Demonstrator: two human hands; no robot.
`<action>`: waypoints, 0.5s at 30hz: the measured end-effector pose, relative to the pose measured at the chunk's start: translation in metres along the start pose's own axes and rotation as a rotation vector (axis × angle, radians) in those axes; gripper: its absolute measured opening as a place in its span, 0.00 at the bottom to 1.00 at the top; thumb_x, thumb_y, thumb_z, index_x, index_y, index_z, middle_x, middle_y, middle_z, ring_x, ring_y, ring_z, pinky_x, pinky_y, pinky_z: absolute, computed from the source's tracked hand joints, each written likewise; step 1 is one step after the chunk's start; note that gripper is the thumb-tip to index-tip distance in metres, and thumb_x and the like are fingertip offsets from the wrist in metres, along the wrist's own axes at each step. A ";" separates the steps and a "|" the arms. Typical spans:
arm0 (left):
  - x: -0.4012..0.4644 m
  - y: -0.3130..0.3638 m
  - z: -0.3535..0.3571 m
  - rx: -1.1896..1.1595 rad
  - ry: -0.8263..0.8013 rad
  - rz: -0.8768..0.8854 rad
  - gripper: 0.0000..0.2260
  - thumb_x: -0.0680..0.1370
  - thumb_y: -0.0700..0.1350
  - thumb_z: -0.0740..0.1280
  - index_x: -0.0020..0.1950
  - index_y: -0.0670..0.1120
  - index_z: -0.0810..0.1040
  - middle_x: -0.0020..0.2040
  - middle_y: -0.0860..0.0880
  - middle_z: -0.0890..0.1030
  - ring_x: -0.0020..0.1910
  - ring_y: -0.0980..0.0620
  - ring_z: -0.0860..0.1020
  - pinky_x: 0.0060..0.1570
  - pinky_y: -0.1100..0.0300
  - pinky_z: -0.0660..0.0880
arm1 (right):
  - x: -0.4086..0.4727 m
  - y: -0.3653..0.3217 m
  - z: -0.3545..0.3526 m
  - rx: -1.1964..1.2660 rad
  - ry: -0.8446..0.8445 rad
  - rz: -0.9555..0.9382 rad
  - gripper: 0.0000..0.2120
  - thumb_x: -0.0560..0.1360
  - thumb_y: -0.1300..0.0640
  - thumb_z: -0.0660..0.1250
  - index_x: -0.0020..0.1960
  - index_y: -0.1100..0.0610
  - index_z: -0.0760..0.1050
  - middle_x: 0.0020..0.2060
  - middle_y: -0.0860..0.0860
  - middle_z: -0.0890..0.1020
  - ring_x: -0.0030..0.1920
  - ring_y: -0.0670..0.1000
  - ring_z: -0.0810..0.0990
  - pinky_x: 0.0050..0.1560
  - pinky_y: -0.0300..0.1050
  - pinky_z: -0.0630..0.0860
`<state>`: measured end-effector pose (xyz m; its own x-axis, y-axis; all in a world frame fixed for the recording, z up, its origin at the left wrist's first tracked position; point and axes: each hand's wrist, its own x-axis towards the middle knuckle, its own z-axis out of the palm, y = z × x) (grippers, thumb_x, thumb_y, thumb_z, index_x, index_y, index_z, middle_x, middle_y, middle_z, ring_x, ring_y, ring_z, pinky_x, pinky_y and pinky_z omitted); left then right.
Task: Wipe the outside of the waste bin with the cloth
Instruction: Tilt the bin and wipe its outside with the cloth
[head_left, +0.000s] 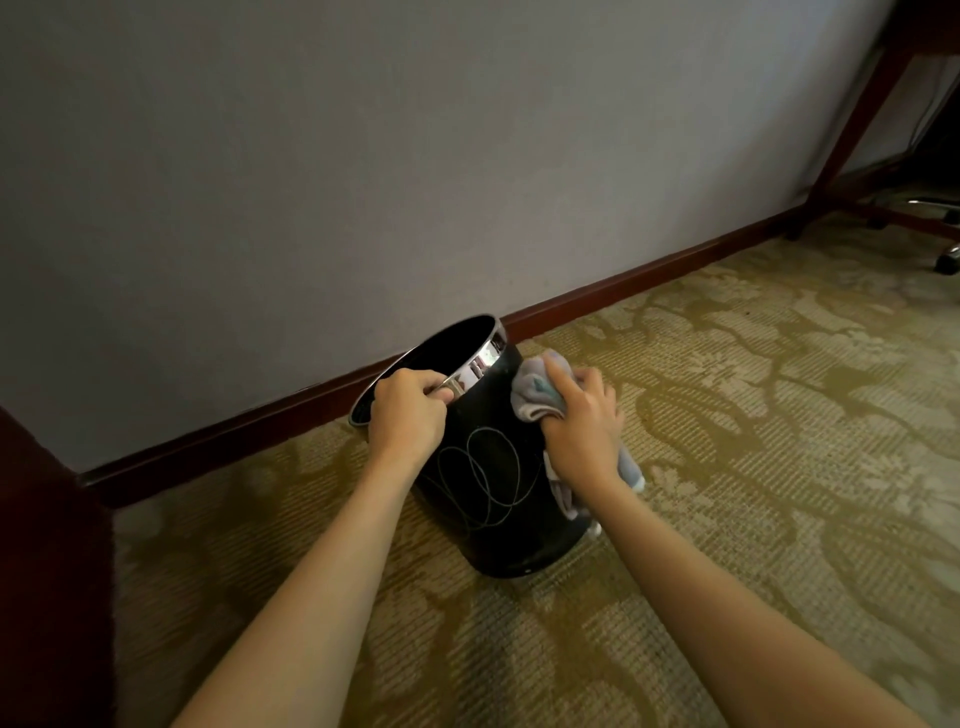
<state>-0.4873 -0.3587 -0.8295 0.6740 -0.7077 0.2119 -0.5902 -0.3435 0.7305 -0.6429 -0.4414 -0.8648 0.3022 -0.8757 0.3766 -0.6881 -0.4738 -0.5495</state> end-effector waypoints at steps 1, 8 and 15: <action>0.000 0.000 -0.001 0.010 -0.006 -0.002 0.06 0.76 0.43 0.67 0.41 0.50 0.82 0.34 0.59 0.73 0.35 0.59 0.71 0.29 0.68 0.59 | 0.004 -0.006 0.000 0.000 0.016 -0.048 0.31 0.72 0.63 0.62 0.72 0.43 0.65 0.60 0.52 0.71 0.56 0.55 0.68 0.59 0.54 0.63; 0.003 -0.010 -0.005 -0.062 -0.024 -0.023 0.06 0.76 0.41 0.67 0.41 0.47 0.83 0.39 0.52 0.79 0.42 0.52 0.76 0.41 0.58 0.70 | -0.016 0.011 0.016 -0.119 0.041 -0.135 0.31 0.72 0.65 0.64 0.72 0.46 0.67 0.63 0.56 0.72 0.59 0.59 0.70 0.58 0.56 0.65; 0.013 -0.023 -0.014 -0.092 0.024 -0.085 0.05 0.75 0.41 0.68 0.48 0.46 0.84 0.43 0.50 0.80 0.44 0.52 0.75 0.43 0.60 0.68 | -0.041 0.053 0.018 -0.256 -0.096 -0.039 0.31 0.73 0.65 0.61 0.72 0.43 0.66 0.65 0.55 0.71 0.62 0.58 0.67 0.61 0.55 0.63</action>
<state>-0.4587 -0.3512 -0.8340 0.7311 -0.6630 0.1609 -0.4877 -0.3430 0.8028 -0.6796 -0.4320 -0.9230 0.3846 -0.8678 0.3148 -0.8154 -0.4792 -0.3249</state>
